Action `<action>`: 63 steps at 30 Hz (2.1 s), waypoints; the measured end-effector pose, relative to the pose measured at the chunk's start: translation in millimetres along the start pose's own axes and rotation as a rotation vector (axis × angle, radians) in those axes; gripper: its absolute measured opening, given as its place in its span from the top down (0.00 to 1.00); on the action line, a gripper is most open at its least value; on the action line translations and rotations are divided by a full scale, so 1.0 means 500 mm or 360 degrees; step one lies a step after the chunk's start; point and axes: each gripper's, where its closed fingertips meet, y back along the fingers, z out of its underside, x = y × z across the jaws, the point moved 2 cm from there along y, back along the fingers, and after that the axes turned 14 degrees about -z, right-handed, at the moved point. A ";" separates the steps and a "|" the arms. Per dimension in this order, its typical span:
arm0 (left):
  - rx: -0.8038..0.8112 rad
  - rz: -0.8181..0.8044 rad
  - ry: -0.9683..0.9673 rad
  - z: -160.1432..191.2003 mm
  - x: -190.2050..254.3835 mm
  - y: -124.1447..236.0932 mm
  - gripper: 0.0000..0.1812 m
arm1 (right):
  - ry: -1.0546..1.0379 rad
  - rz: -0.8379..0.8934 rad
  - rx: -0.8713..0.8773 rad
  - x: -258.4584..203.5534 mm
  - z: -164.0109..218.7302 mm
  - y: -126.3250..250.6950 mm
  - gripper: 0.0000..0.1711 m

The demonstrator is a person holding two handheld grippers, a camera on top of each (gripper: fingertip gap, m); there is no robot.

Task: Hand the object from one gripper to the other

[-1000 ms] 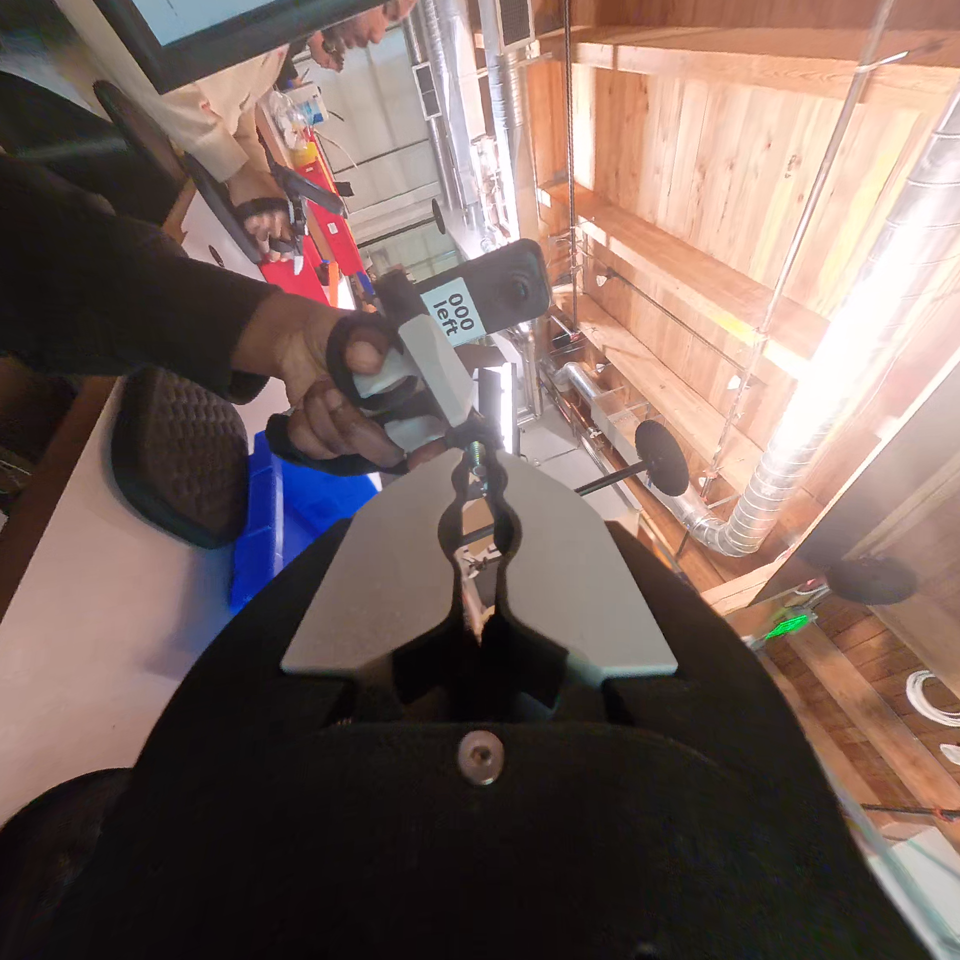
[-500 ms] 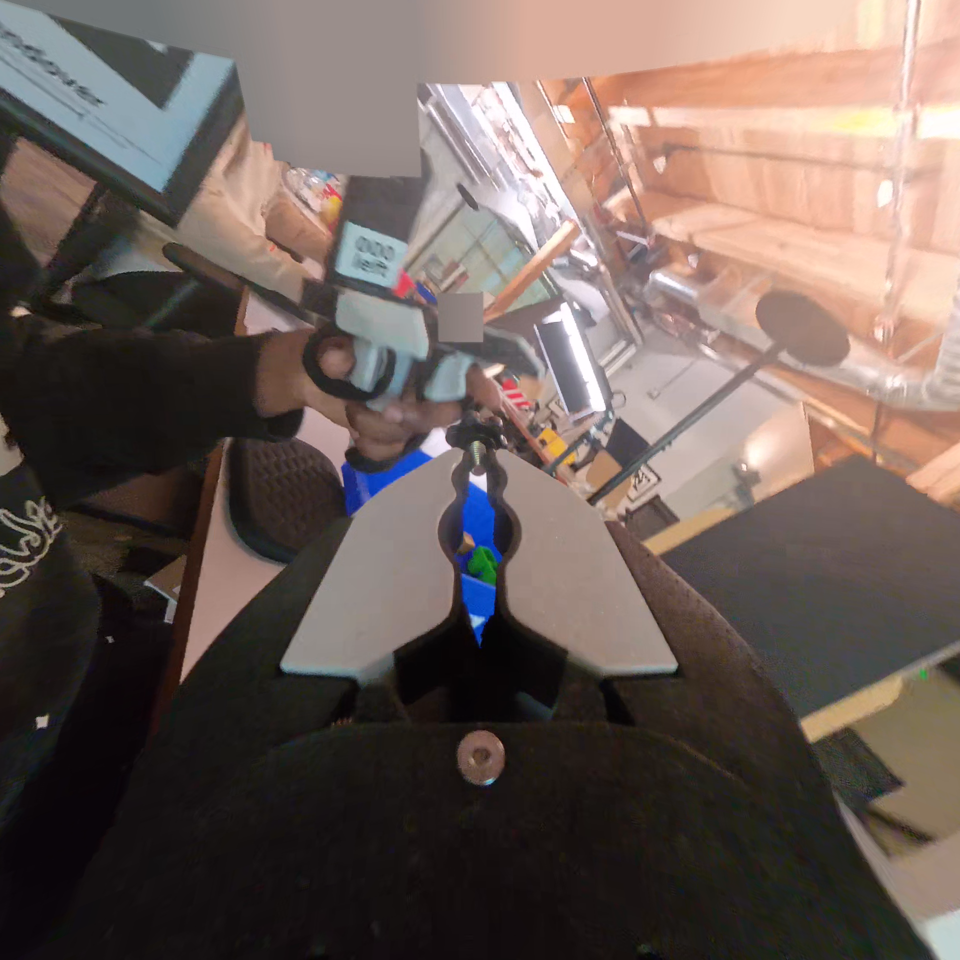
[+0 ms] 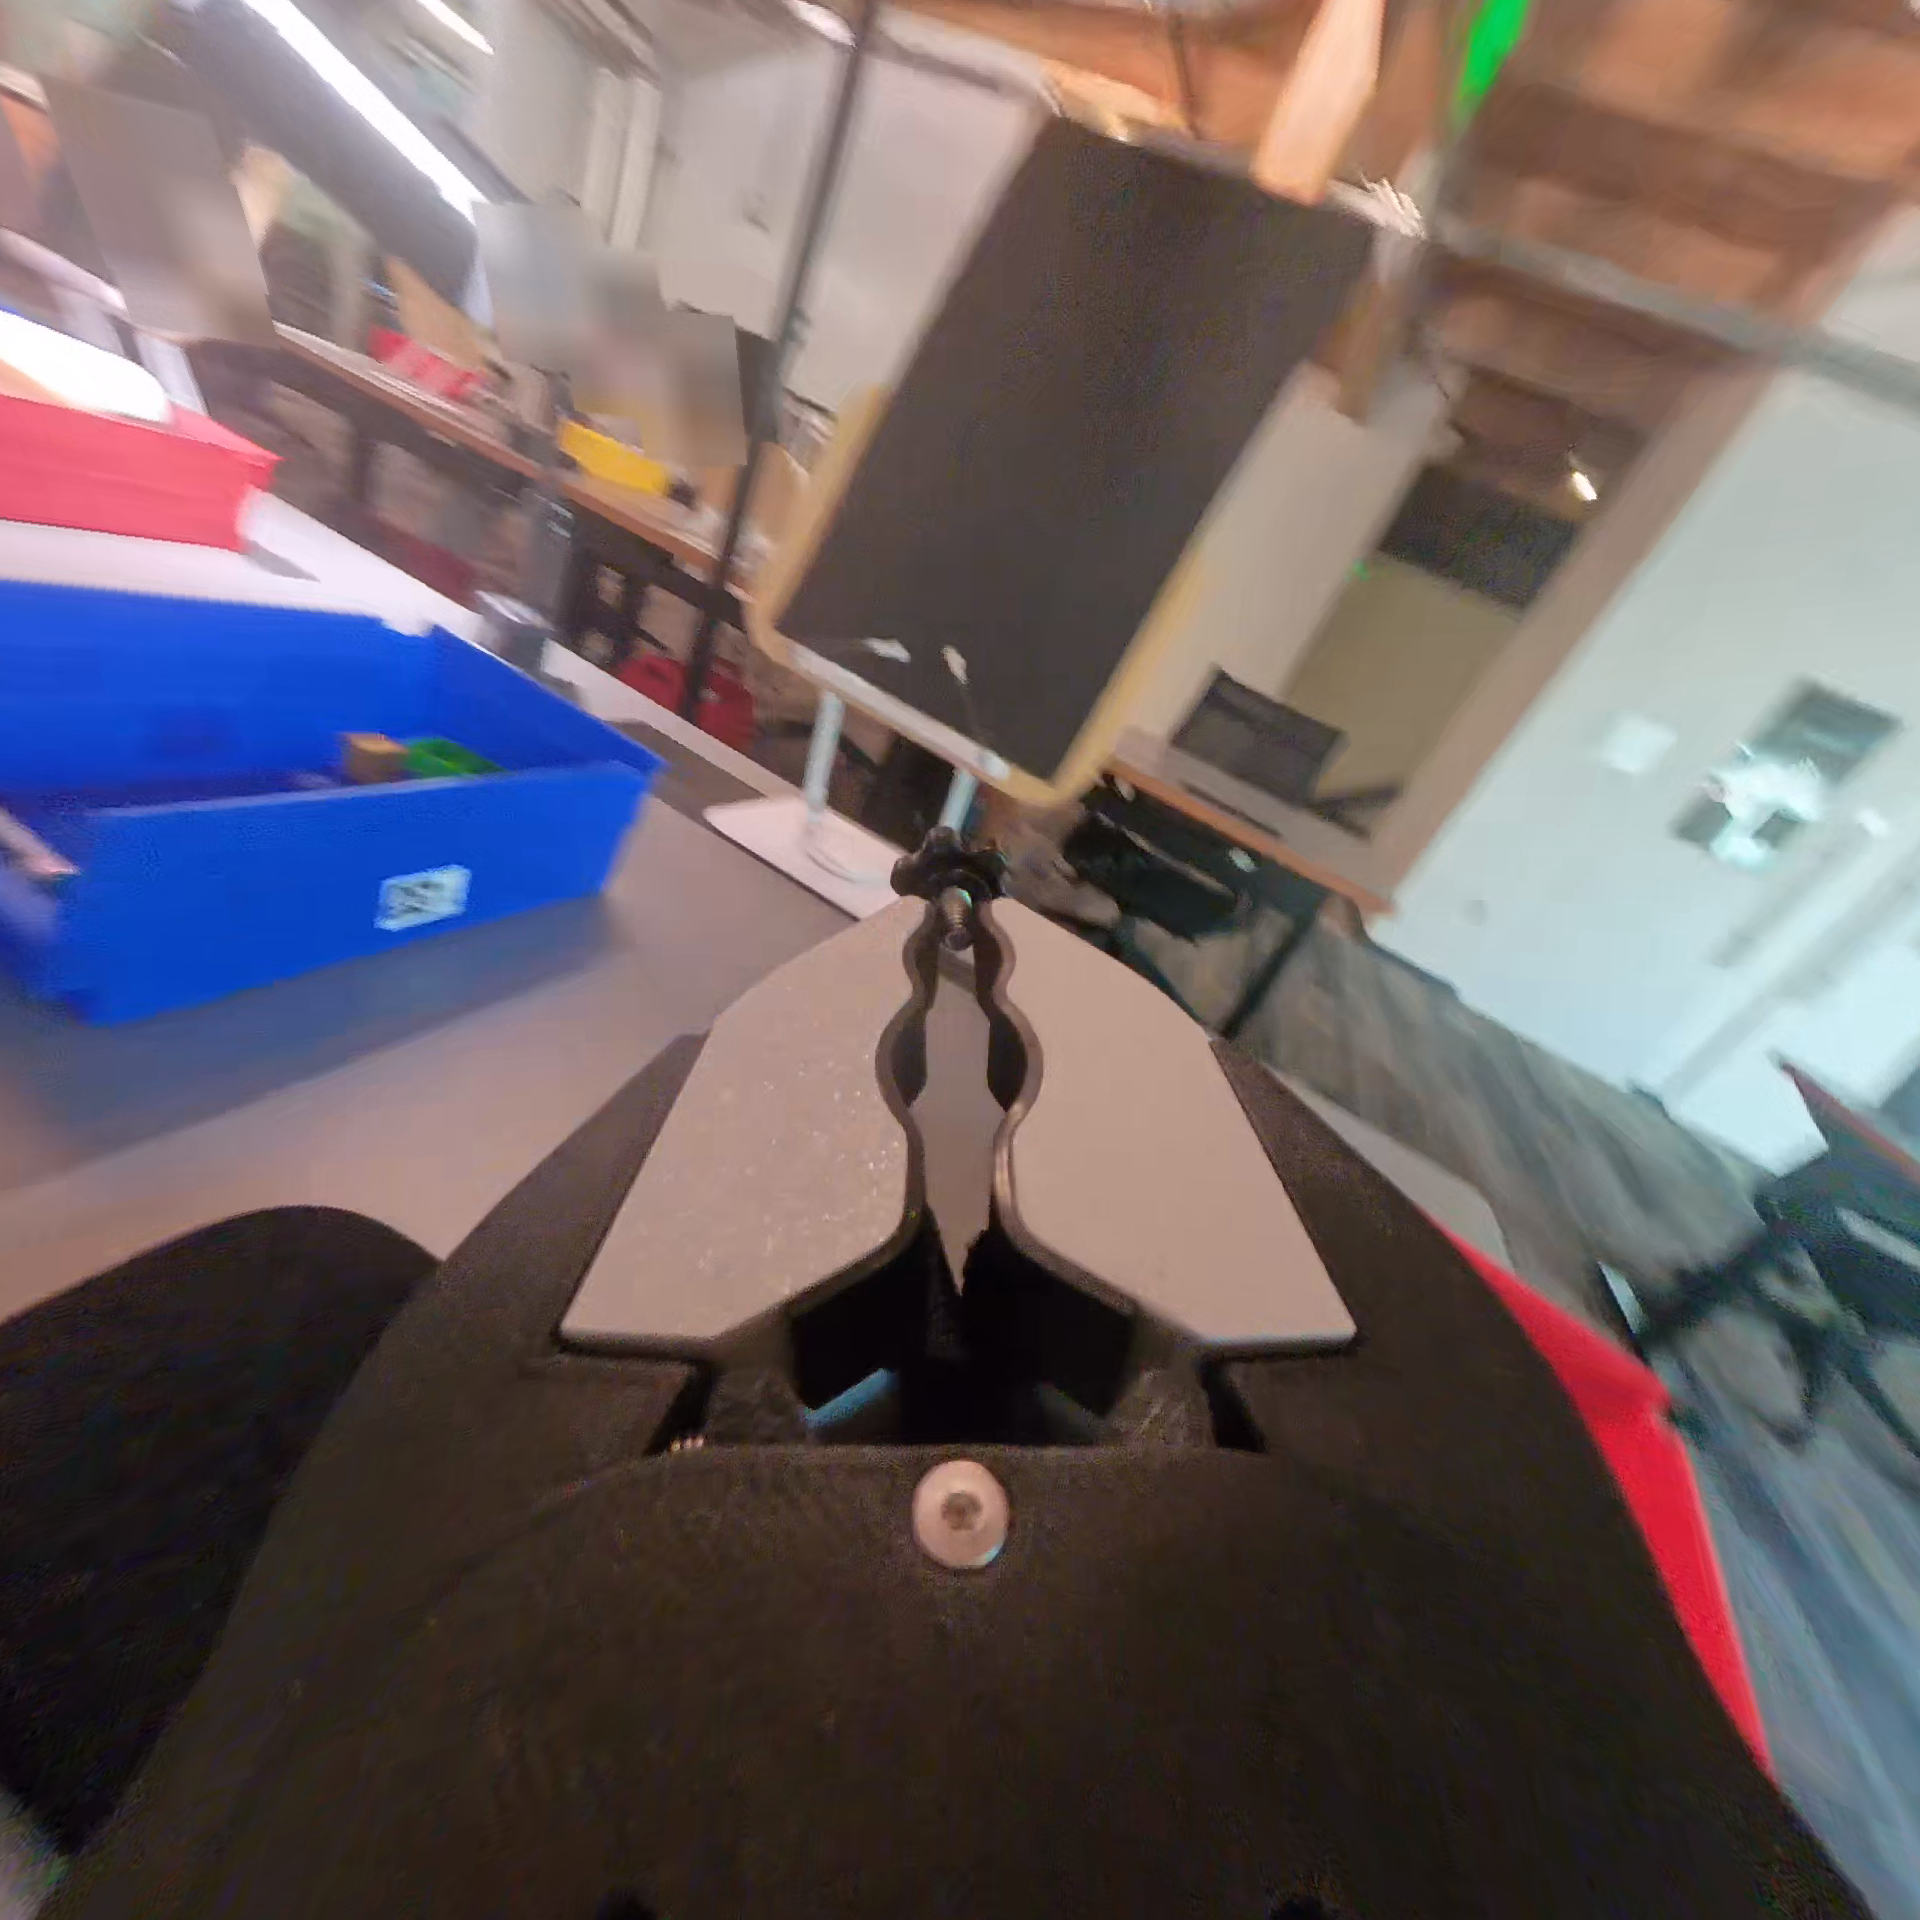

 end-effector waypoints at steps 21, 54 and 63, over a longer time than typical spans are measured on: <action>0.0075 -0.0235 0.0011 -0.015 -0.056 0.003 0.62 | -0.0669 0.0634 -0.0687 0.190 0.365 0.024 0.96; -0.1848 -0.0392 -0.0578 0.259 -0.226 0.126 0.51 | -0.0443 0.0481 0.0553 0.162 0.048 0.087 0.51; -0.2692 -0.0119 -0.0991 0.424 -0.352 0.071 0.58 | -0.0317 0.0346 0.0451 0.120 0.023 0.066 0.53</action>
